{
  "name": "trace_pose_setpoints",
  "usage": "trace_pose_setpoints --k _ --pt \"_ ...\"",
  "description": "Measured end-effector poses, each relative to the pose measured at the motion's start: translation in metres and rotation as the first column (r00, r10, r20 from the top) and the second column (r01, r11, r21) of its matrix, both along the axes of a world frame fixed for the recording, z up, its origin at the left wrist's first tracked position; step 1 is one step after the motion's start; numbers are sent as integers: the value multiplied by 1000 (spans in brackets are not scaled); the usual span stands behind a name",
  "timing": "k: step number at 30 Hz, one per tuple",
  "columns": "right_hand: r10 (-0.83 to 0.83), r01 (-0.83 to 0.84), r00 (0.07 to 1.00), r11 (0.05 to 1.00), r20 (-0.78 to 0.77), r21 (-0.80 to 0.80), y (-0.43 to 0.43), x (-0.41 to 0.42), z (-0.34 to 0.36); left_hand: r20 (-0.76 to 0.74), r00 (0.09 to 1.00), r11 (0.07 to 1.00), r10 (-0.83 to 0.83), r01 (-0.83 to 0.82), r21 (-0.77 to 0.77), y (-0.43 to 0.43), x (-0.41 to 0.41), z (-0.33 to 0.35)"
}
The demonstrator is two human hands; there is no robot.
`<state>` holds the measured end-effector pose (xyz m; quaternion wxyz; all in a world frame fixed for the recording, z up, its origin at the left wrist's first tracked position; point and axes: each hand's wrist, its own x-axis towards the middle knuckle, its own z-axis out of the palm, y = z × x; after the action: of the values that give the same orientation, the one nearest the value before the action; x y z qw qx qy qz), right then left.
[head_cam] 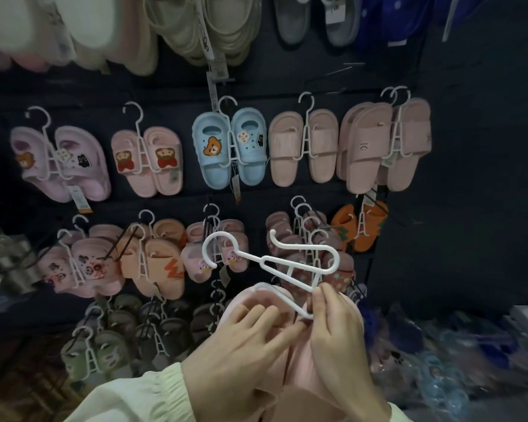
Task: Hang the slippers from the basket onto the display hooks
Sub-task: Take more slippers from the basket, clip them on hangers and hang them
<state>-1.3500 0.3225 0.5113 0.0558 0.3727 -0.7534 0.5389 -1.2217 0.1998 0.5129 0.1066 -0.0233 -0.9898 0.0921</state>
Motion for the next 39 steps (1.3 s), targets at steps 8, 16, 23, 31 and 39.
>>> trace_pose_setpoints --k 8,16,23,31,39 --pt "29 -29 999 1000 -26 -11 4 1 5 114 993 994 -7 -6 112 5 6 15" --pt "94 -90 994 992 46 -87 3 5 13 -168 982 994 91 -80 70 12 -2 0" --pt "16 4 993 985 116 -175 5 14 10 -244 966 996 90 -87 21 17 -7 0" --pt "-111 162 982 916 154 -368 18 20 -2 -319 918 968 236 -252 -9 4 -3 6" --pt "47 12 959 979 278 -206 30 29 -8 -323 863 919 390 -389 69 -5 4 13"
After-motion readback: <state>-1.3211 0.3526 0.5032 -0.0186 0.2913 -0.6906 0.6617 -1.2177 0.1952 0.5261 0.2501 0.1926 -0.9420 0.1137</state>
